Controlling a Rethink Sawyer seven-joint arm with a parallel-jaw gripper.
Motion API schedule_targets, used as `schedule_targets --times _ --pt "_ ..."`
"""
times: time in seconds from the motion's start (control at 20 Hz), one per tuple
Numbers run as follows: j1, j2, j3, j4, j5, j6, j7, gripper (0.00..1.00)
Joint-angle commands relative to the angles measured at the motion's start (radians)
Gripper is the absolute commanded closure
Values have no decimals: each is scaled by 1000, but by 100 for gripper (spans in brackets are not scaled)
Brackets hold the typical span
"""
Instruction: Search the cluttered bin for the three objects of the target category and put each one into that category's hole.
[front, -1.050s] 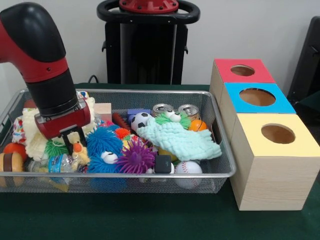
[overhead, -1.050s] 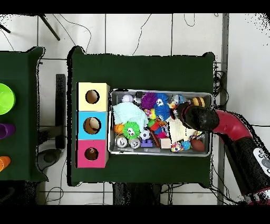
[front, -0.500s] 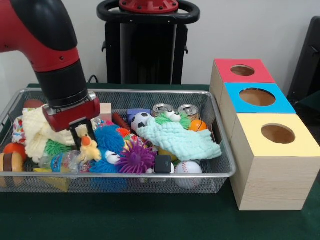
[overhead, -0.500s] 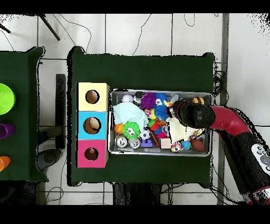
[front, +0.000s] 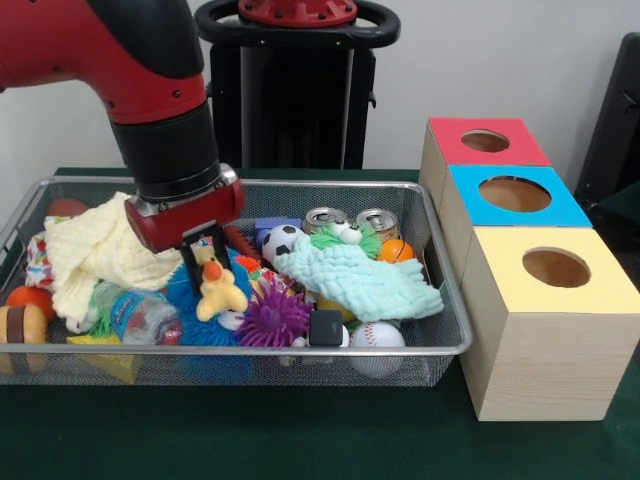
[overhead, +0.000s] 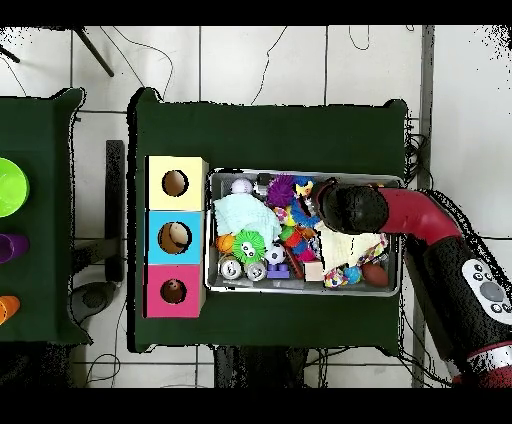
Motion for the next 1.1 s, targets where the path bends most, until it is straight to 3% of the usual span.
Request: schedule_targets --times 0.05,0.7,1.1 --pt "29 -44 10 39 55 99 16 100" --pt "97 -95 -23 3 125 198 47 100" --pt "91 -151 -31 60 160 199 72 100"
